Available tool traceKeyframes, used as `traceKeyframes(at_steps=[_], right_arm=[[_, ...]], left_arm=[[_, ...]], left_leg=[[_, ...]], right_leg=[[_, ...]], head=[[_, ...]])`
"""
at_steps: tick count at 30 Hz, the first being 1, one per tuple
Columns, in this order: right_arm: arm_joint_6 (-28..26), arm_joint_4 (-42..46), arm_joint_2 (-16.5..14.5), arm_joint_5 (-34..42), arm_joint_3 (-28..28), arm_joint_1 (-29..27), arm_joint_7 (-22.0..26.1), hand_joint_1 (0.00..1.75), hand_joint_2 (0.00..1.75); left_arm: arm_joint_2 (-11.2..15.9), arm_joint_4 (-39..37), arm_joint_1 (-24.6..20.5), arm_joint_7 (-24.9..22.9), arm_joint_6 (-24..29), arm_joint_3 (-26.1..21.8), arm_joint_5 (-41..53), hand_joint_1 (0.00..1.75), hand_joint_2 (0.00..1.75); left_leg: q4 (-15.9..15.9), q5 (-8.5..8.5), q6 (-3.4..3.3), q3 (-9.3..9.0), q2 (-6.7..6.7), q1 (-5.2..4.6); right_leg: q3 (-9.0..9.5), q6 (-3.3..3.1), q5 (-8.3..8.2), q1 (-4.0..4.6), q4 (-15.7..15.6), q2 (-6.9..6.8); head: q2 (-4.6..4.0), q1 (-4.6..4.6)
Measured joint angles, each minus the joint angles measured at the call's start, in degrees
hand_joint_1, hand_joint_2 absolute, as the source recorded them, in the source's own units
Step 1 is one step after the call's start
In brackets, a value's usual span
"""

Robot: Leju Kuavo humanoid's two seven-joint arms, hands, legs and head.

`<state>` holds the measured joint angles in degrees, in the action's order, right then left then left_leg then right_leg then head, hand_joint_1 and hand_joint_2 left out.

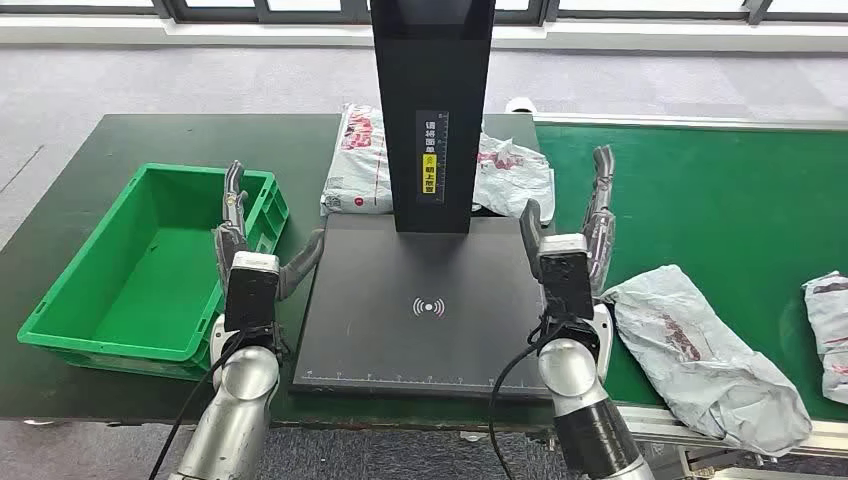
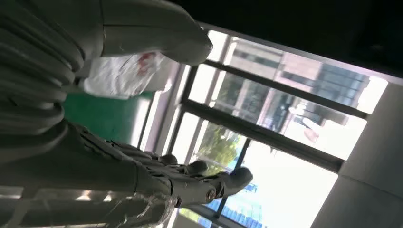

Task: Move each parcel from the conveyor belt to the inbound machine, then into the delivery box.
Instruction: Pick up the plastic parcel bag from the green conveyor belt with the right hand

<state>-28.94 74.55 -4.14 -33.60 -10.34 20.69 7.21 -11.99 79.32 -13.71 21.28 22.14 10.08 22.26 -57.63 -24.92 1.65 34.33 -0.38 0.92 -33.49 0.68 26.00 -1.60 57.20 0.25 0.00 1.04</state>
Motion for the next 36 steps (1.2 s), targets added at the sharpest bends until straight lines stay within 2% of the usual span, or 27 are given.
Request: traceKeyframes(at_steps=[3, 5, 8, 22, 27, 36], right_arm=[[0.83, -6.55, 4.36, -0.51, 2.82, 2.86, -1.76, 0.00, 1.75], [1.05, -11.46, 7.08, -0.78, 5.40, 4.86, 0.63, 0.00, 1.75], [1.02, -14.94, 8.68, -1.94, 6.66, 6.19, 2.34, 0.00, 1.75], [2.67, -16.81, 9.71, -0.69, 6.82, 7.65, 2.38, 0.00, 1.75], [2.40, -18.49, 10.28, -3.22, 6.82, 9.68, -0.39, 0.00, 1.75], [2.41, -20.61, 10.96, -4.71, 6.82, 10.82, -1.79, 0.00, 1.75]], left_arm=[[0.05, 0.06, 1.95, 1.14, 0.31, 0.22, -0.52, 0.00, 1.75], [0.19, 0.08, 3.26, 1.60, 0.55, 0.32, -0.68, 0.00, 1.75], [0.29, 0.09, 3.73, 1.69, 0.59, 0.45, -0.70, 0.00, 1.75], [0.33, 0.04, 3.62, 1.69, 0.61, 0.64, -1.13, 0.00, 1.75], [0.51, 0.02, 3.65, 1.79, 0.76, 0.70, -1.42, 0.00, 1.75], [0.70, 0.02, 3.65, 1.80, 0.76, 0.72, -1.43, 0.00, 1.75]], left_leg=[[-0.13, 0.03, -0.17, 0.18, -0.24, 0.00], [-0.22, 0.06, -0.24, 0.34, -0.37, -0.01], [-0.25, 0.05, -0.24, 0.34, -0.18, -0.01], [-0.25, 0.05, -0.23, 0.37, -0.15, -0.01], [-0.25, 0.06, -0.24, 0.37, -0.16, -0.01], [-0.25, 0.05, -0.24, 0.38, -0.17, 0.00]], right_leg=[[0.05, 0.10, -0.01, 0.00, -0.02, -0.25], [-0.02, 0.20, -0.07, -0.01, -0.02, -0.35], [-0.12, 0.24, -0.15, -0.01, -0.03, -0.10], [-0.16, 0.24, -0.14, 0.00, -0.02, -0.06], [-0.14, 0.24, -0.14, 0.00, -0.03, -0.10], [-0.16, 0.24, -0.14, 0.00, -0.02, -0.09]], head=[[0.00, -0.06], [0.00, -0.07], [0.00, -0.04], [0.00, -0.03], [0.00, -0.04], [0.00, -0.03]])
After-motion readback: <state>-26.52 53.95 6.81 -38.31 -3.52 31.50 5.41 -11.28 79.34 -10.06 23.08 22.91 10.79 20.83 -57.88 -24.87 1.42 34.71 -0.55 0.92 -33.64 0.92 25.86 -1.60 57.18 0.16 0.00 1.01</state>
